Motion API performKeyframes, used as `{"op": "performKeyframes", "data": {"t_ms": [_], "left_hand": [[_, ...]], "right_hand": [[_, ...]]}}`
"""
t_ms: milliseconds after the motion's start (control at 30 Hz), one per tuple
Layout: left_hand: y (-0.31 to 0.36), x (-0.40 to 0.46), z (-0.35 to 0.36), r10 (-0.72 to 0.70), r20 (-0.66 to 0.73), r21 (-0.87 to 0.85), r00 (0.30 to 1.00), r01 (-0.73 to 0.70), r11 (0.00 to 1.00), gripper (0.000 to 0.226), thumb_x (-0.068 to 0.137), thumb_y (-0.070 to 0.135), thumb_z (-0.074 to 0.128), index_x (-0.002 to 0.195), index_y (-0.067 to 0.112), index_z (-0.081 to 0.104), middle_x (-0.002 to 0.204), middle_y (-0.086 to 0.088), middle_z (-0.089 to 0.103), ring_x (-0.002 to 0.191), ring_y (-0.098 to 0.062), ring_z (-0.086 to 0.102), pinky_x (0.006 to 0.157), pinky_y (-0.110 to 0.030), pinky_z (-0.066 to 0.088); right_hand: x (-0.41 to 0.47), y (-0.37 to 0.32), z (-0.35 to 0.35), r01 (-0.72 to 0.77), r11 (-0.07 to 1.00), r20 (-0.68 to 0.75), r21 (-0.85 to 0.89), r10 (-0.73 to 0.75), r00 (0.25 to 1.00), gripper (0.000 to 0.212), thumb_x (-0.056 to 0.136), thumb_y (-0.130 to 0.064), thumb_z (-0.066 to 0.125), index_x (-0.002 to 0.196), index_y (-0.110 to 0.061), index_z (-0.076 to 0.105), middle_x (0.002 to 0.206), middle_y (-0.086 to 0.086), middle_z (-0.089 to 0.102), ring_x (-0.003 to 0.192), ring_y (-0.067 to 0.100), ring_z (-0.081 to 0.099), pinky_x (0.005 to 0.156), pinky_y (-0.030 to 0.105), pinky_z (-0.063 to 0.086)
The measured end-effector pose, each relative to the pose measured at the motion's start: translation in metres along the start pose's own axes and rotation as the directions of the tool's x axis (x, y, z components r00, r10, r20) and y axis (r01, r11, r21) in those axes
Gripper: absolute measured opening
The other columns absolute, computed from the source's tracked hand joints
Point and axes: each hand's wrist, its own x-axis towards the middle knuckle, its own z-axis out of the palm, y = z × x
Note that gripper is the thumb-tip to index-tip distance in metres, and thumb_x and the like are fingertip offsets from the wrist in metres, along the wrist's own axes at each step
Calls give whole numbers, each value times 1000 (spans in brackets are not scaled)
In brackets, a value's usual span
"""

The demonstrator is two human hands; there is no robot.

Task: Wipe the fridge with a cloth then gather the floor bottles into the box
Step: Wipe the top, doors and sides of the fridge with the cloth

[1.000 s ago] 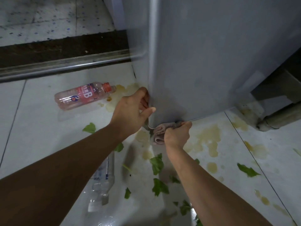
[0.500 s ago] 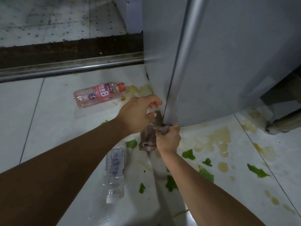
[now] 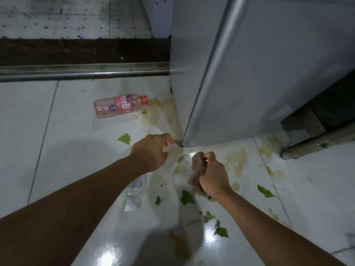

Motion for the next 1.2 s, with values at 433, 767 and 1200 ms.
{"op": "performKeyframes", "data": {"t_ms": [433, 767, 1200], "left_hand": [[86, -120, -156, -190, 95, 31, 977, 188, 982, 39, 88, 25, 58, 125, 31, 48, 119, 10, 62, 107, -17, 59, 84, -28, 43], [145, -178, -320, -198, 85, -1, 976, 199, 980, 35, 88, 26, 58, 122, 30, 50, 119, 5, 60, 108, -17, 58, 93, -34, 48], [151, -184, -493, -4, 87, 23, 996, 2, 1000, 31, 88, 26, 58, 119, 25, 53, 115, 0, 61, 100, -20, 58, 87, -33, 50]], "right_hand": [[-113, -104, -177, -41, 998, 126, -50, 47, 991, 44, 81, 5, 50, 120, -14, 43, 113, 10, 59, 105, 29, 56, 85, 46, 51], [-176, -236, -304, -15, 1000, 162, 15, 12, 987, 44, 81, 5, 46, 118, -19, 44, 112, 12, 57, 102, 27, 58, 84, 35, 50], [-216, -383, -393, 32, 986, -116, 166, -13, 993, 40, 83, 6, 51, 116, -15, 49, 103, 3, 61, 97, 20, 61, 66, 14, 37]]}}
